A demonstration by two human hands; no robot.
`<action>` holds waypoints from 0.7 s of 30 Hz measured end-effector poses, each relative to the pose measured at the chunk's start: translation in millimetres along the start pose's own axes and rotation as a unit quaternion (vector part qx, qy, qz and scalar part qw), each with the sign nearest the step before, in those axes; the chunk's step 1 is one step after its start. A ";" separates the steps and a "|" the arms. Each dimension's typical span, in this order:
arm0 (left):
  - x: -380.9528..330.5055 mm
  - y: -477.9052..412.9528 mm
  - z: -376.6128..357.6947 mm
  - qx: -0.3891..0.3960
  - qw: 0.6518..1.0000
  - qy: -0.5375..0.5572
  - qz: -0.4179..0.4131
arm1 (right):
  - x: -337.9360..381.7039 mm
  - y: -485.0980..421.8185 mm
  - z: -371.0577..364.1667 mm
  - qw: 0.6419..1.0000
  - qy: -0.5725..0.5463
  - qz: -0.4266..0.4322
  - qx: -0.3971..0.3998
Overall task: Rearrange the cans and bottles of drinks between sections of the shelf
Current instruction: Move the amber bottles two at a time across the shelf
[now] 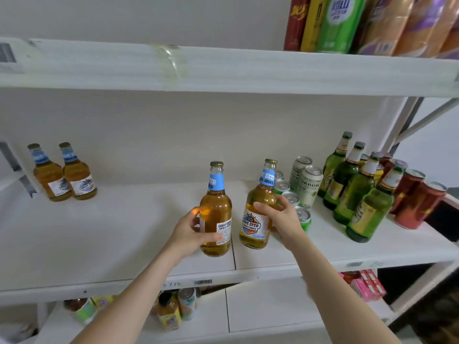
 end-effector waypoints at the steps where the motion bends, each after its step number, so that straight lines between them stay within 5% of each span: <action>1: -1.7 -7.7 -2.9 -0.001 1.000 0.001 0.000 | 2.6 -5.3 4.0 1.000 -0.007 0.002 -0.001; 21: 34.5 -117.0 -0.8 -0.106 0.994 0.040 0.000 | -11.1 -152.8 -24.5 0.998 -0.021 0.051 -0.002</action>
Point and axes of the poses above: each hand's wrist, its own y-axis away from the middle knuckle, its own z-axis out of the back of the hand, x = y × z, the point moved 6 cm from there along -y, towards the middle knuckle, and after that the axes turned 2 degrees about -z, right-handed, at the moved point
